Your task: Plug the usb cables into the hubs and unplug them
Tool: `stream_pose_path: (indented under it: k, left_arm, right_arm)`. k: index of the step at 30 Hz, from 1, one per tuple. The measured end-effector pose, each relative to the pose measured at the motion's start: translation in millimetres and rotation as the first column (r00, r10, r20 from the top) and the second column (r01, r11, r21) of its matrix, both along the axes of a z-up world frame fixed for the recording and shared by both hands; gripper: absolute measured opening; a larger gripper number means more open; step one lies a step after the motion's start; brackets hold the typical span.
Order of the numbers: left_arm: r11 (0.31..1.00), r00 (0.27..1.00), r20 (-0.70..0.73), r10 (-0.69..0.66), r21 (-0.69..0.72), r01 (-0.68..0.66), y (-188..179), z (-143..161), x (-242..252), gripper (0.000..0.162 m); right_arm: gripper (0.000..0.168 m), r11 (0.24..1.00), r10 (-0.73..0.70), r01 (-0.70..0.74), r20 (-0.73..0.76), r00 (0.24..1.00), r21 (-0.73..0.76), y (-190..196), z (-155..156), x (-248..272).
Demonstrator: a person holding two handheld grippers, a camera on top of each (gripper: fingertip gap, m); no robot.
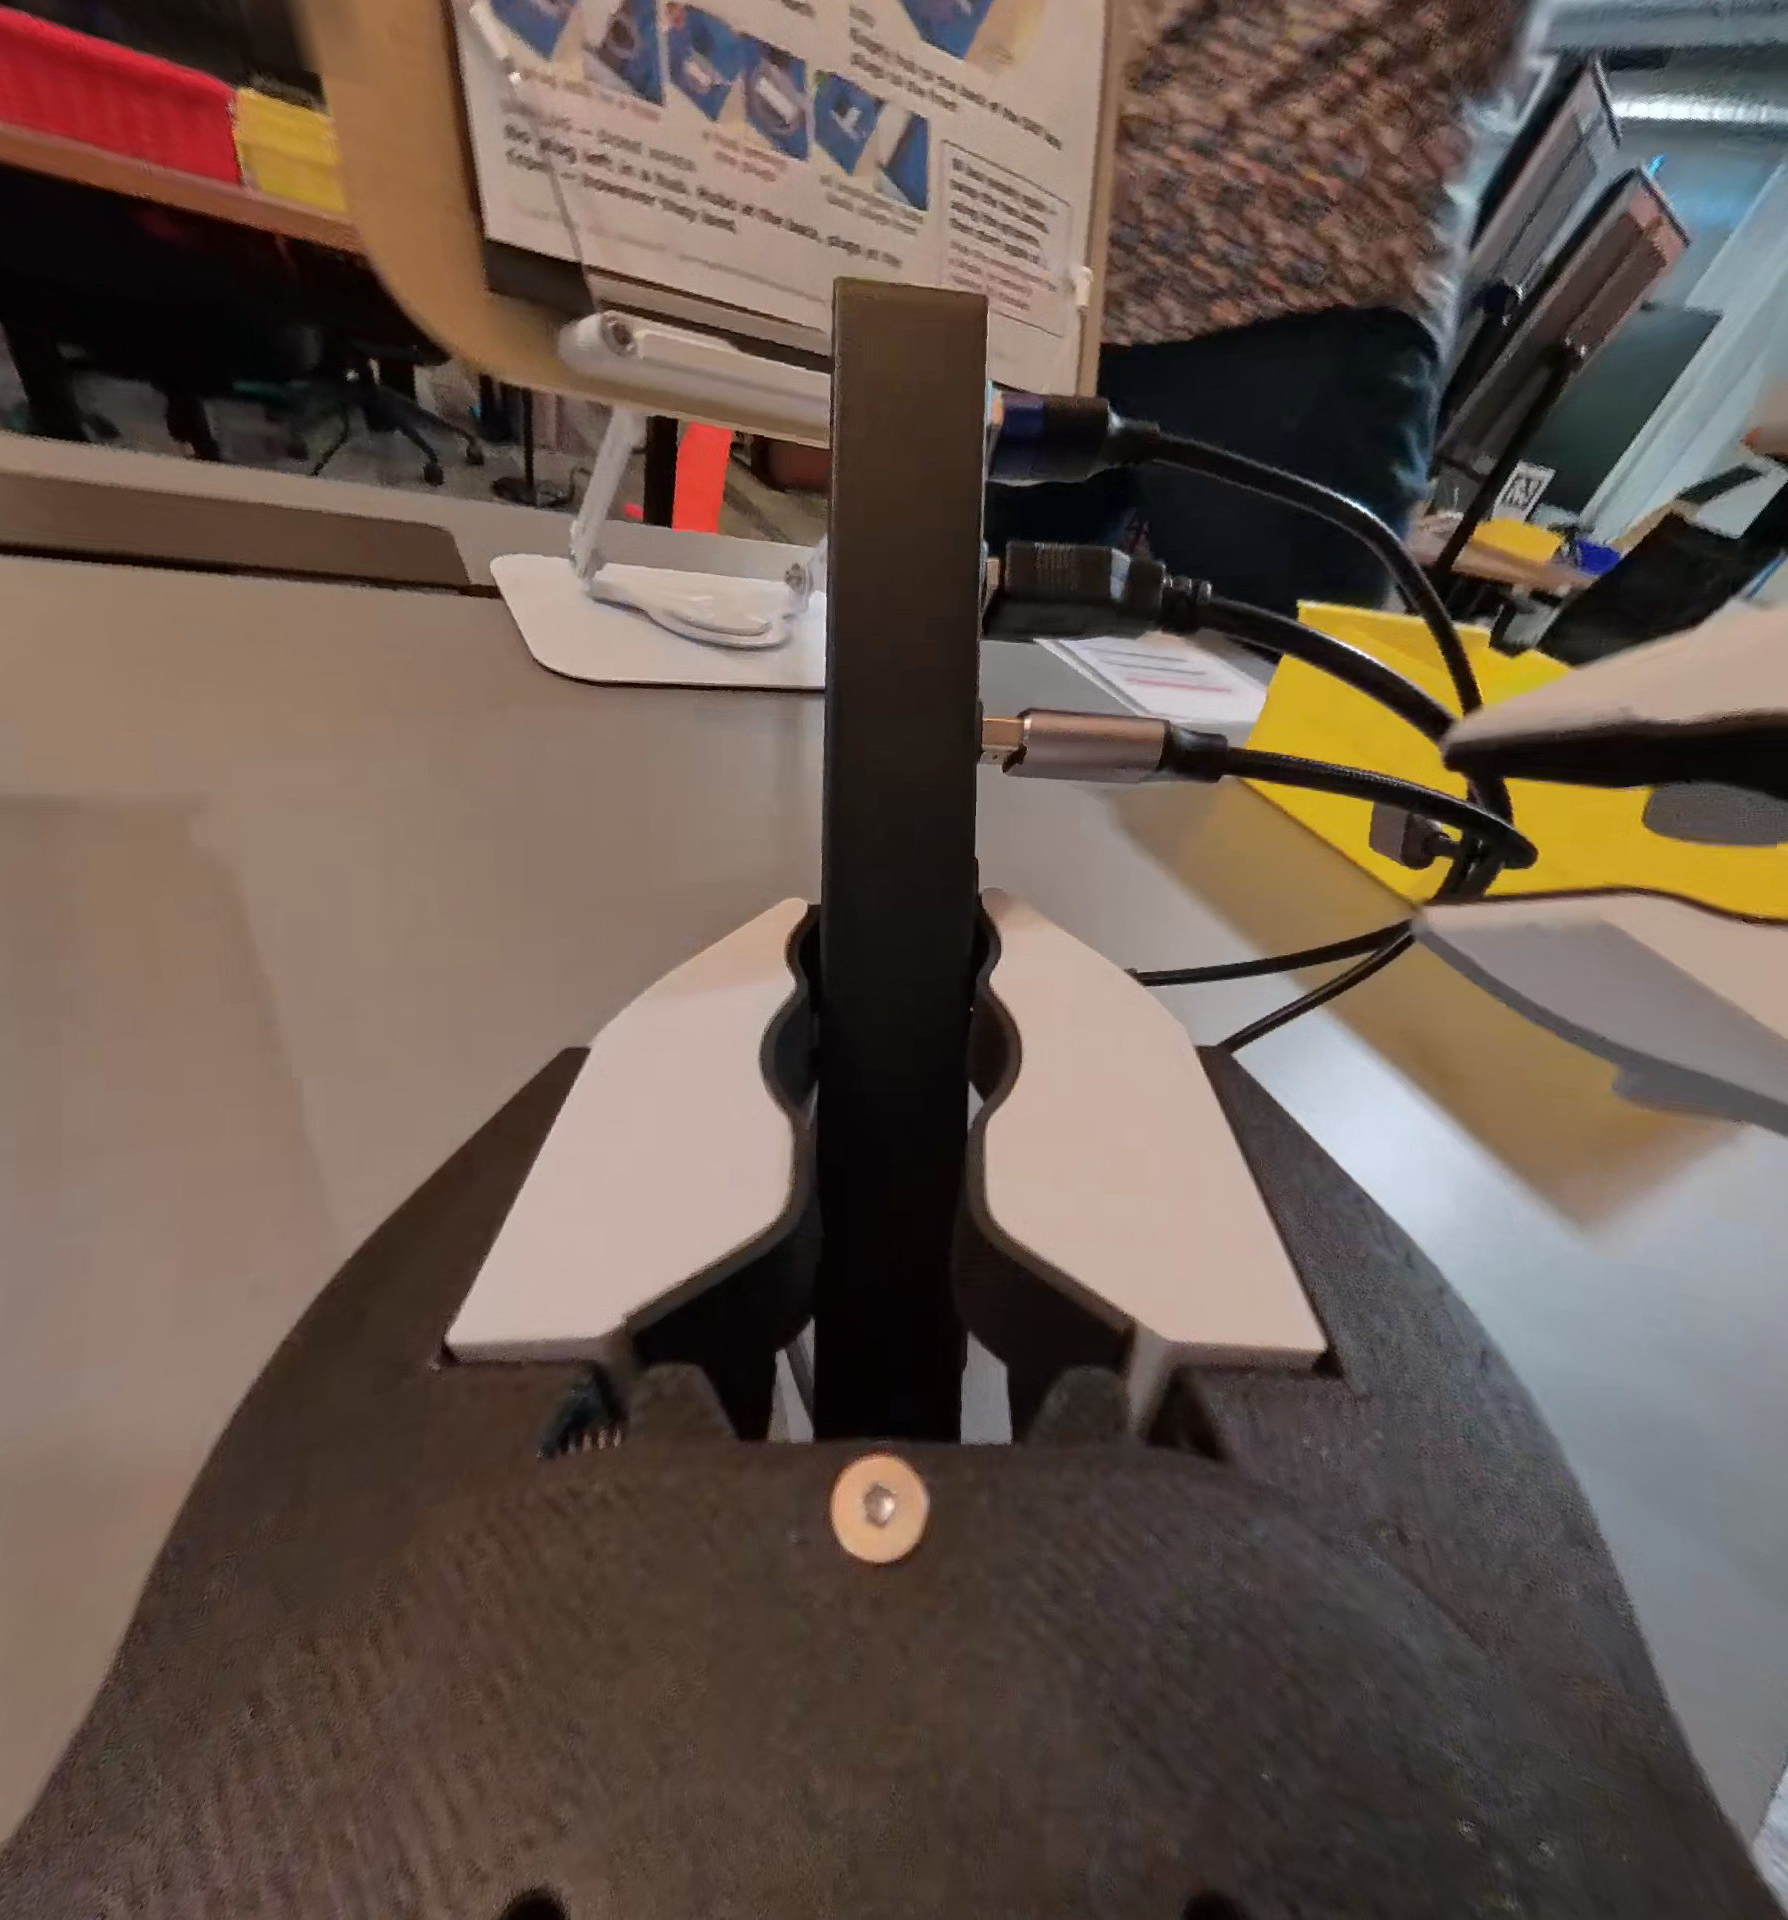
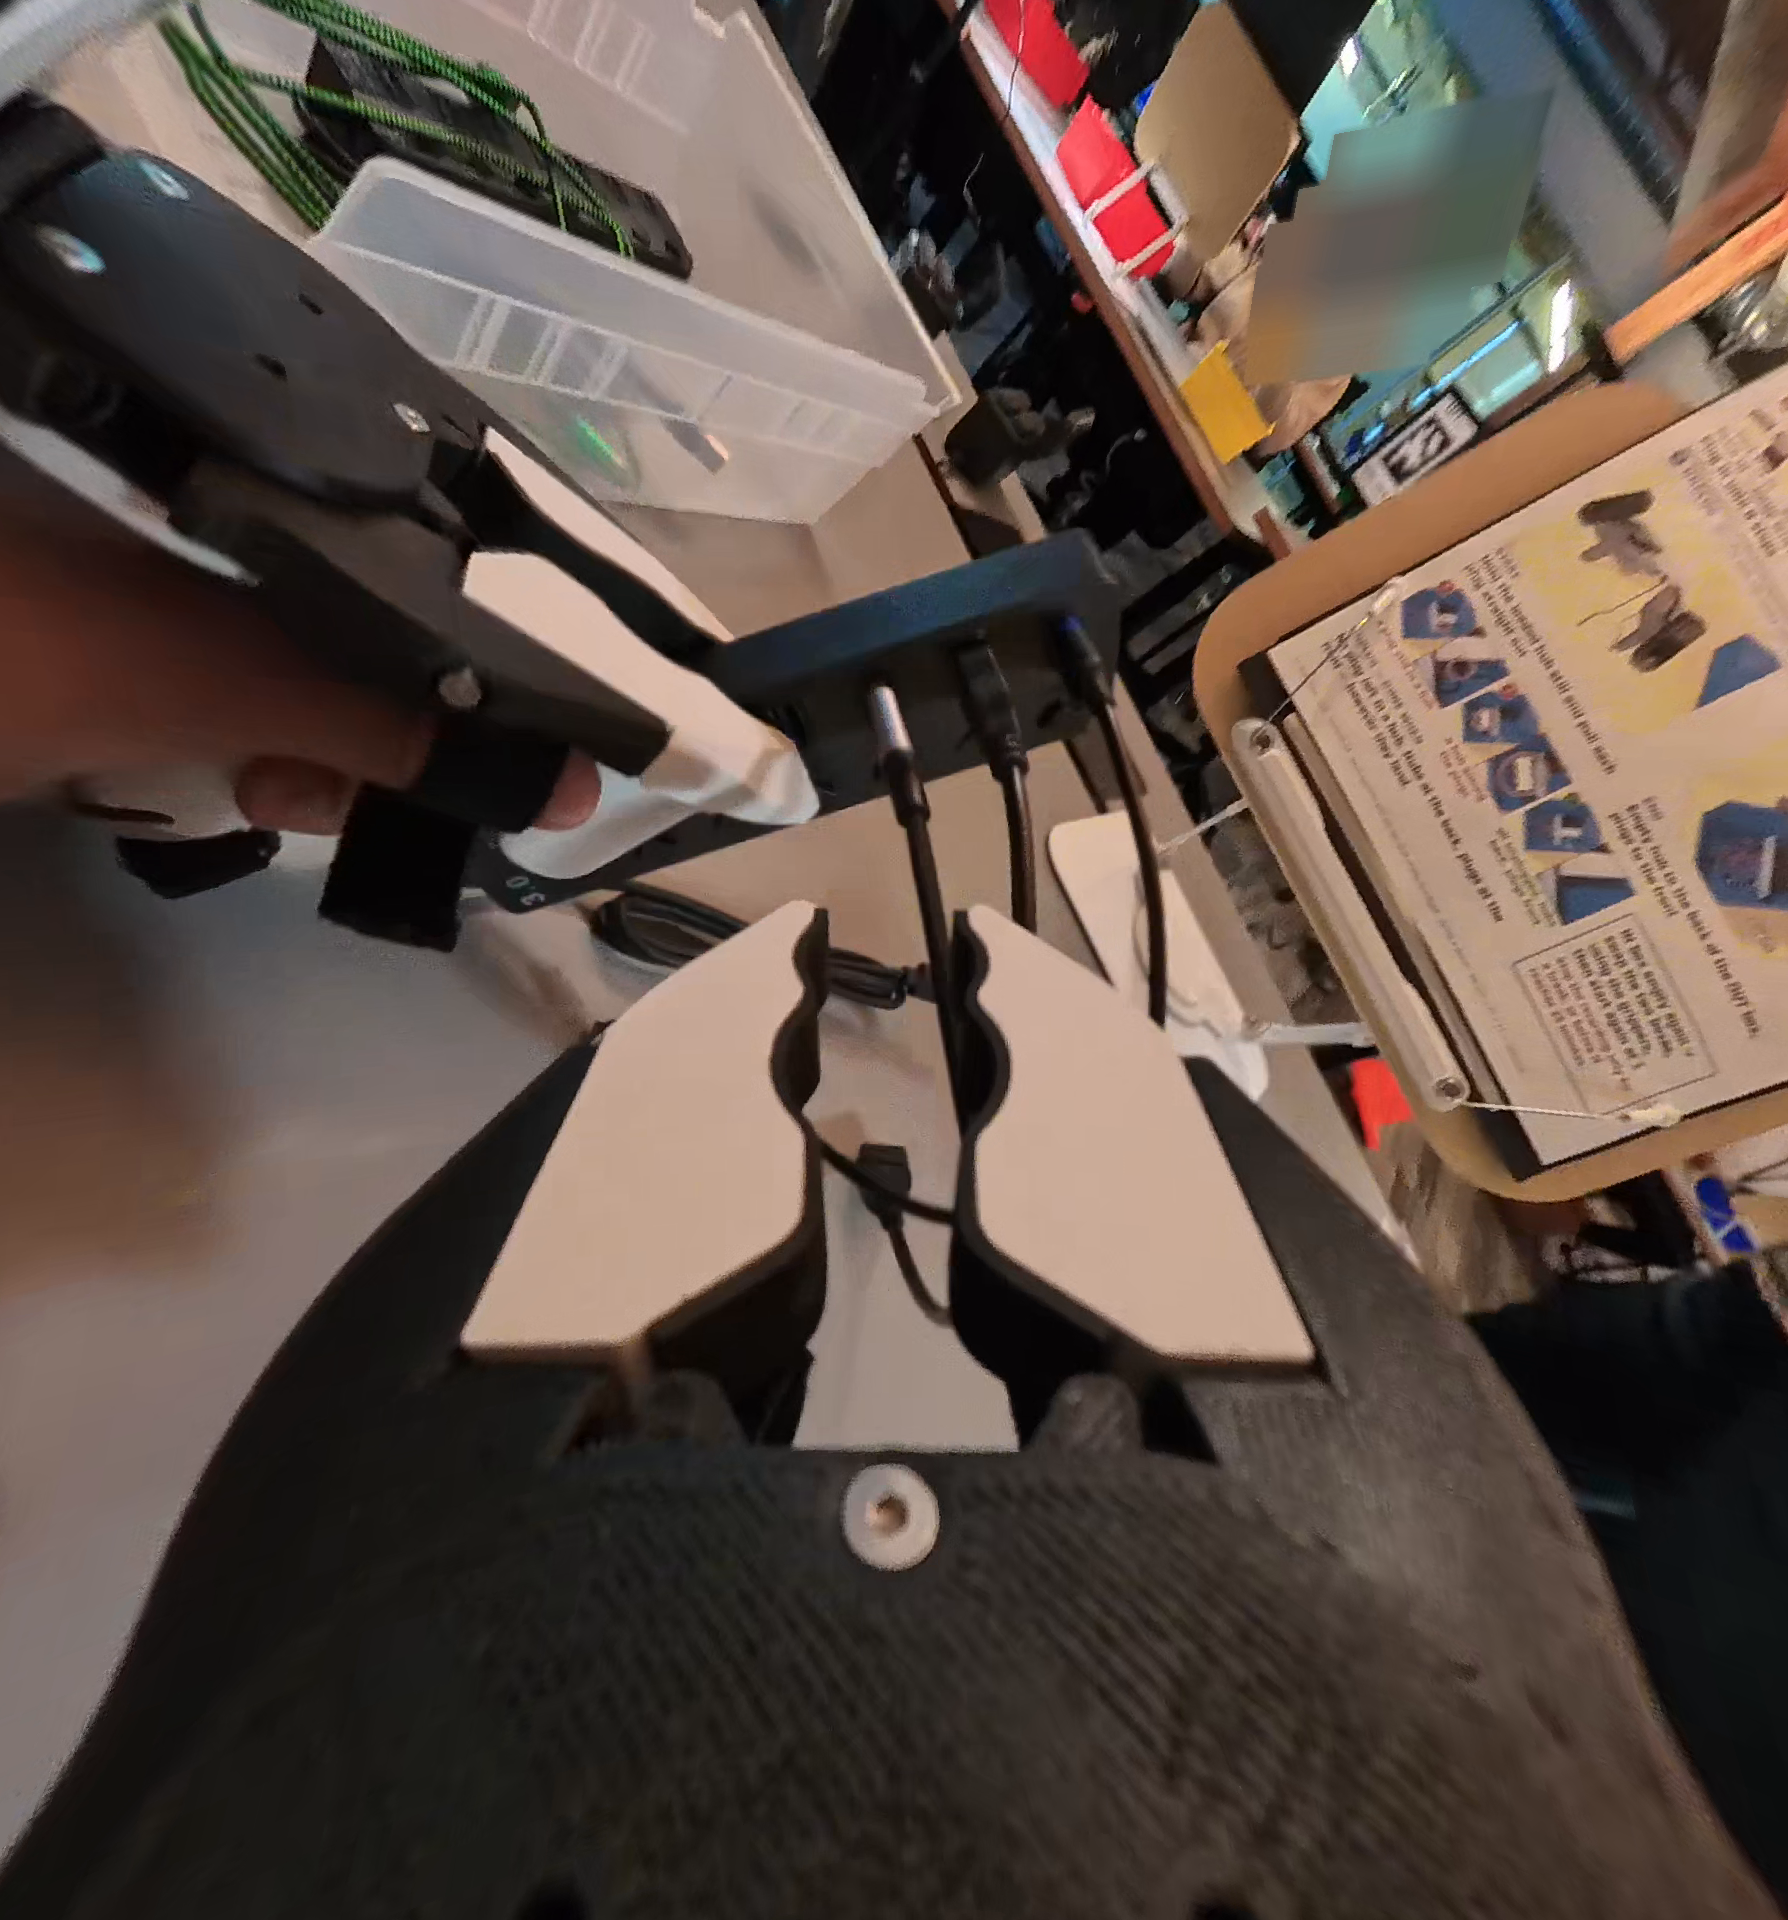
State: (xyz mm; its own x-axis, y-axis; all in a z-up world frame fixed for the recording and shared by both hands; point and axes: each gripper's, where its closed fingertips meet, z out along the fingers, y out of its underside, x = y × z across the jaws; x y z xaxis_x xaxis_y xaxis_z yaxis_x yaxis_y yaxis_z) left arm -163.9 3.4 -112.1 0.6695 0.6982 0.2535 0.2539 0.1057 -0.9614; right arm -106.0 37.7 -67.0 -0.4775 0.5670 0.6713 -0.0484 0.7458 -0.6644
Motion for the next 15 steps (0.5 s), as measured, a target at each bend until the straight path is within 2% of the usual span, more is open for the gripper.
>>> stream_pose_path:
  k: [1, 6, 10, 15]
  left_arm:
    - [1.0, 1.0, 0.018, 0.006, 0.019, -0.006, -3, -1, -2, 0.026]
    - [1.0, 1.0, -0.009, 0.012, -0.02, -0.012, -4, 0, -3, 0.026]
    - [0.994, 0.997, -0.08, -0.012, -0.114, 0.003, 7, 0, 6, 0.026]
    - [0.984, 0.989, -0.143, -0.04, -0.176, 0.015, 15, 1, 16, 0.026]
  right_arm:
    - [0.022, 1.0, 0.012, -0.012, -0.026, 1.0, -0.006, 0, 0, 1]
    - [0.021, 0.999, 0.04, -0.042, -0.11, 0.993, -0.016, 5, -1, -1]
    - [0.019, 0.997, 0.028, -0.015, -0.182, 0.983, 0.072, 7, 0, -2]
    - [0.01, 0.99, 0.014, 0.011, -0.177, 0.984, 0.139, 10, -12, -6]
